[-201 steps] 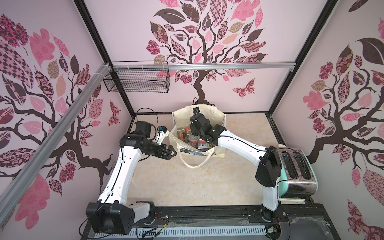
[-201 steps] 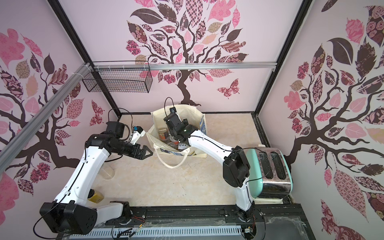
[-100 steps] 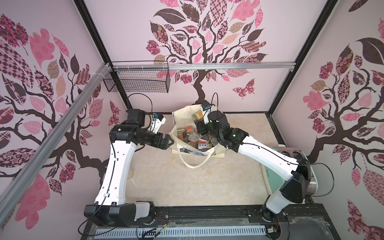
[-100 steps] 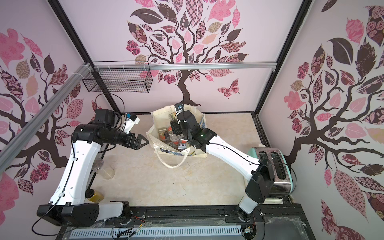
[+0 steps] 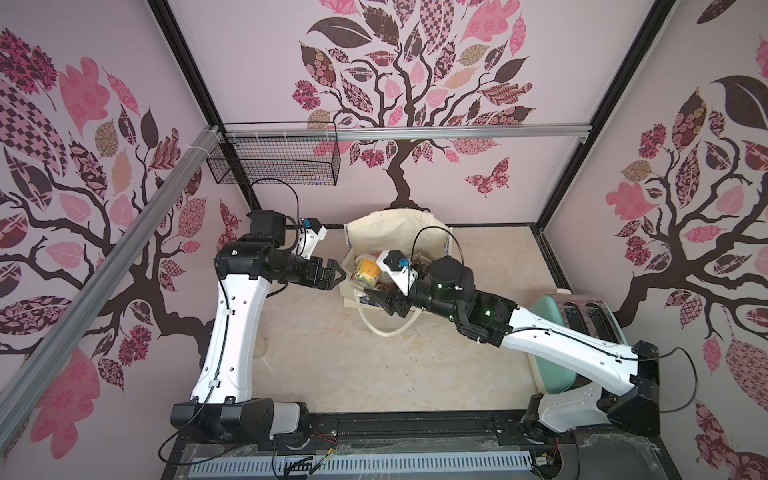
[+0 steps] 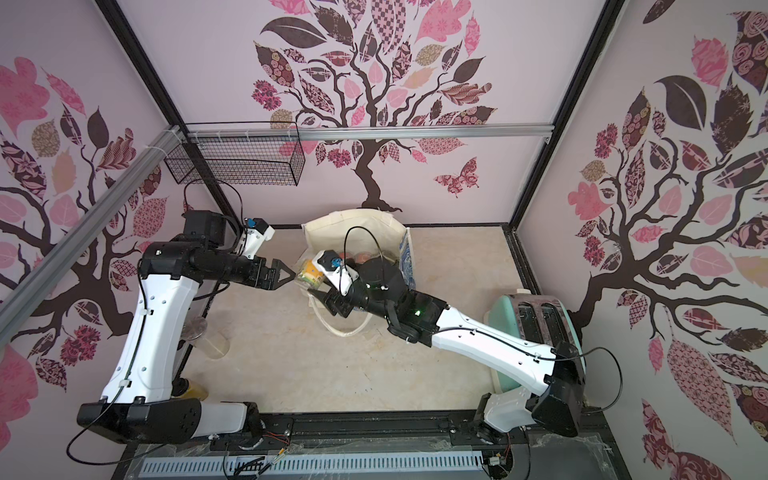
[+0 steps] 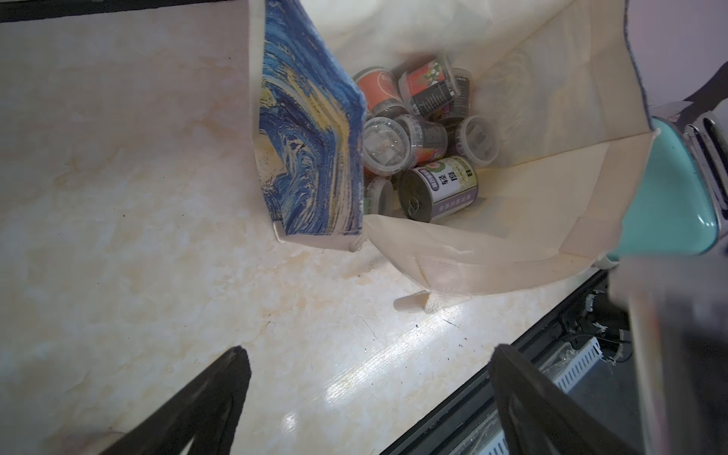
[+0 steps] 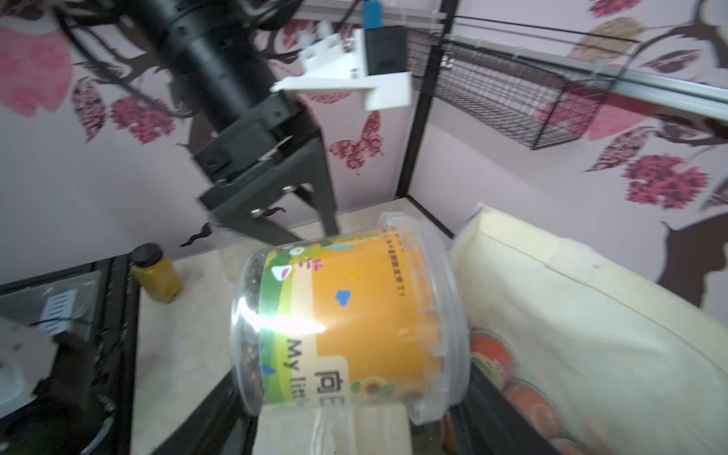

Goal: Take out the seed jars from the canvas bag
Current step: Place the seed jar at the center of the board.

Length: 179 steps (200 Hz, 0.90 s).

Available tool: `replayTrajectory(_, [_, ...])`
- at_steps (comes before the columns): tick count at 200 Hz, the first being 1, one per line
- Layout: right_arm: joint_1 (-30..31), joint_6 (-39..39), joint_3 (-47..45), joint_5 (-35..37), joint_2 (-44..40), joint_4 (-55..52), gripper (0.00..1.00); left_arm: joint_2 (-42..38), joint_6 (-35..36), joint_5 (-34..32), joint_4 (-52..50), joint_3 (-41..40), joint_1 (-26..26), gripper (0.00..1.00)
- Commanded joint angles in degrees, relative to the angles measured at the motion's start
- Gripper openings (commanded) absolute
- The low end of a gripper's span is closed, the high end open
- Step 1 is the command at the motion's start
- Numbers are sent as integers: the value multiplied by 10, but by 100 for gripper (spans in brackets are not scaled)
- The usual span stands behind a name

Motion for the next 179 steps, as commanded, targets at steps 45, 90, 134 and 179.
replayTrajectory(45, [29, 30, -39, -44, -13, -22, 62, 7, -26, -67, 46, -27, 74, 98])
replayTrajectory(90, [63, 38, -50, -83, 16, -30, 63, 17, -32, -46, 61, -53, 75, 98])
replayTrajectory(134, [84, 23, -66, -91, 64, -1, 63, 21, -31, -47, 68, -55, 75, 98])
replayTrajectory(179, [135, -87, -90, 50, 121, 60, 62, 24, -30, -48, 70, -60, 75, 98])
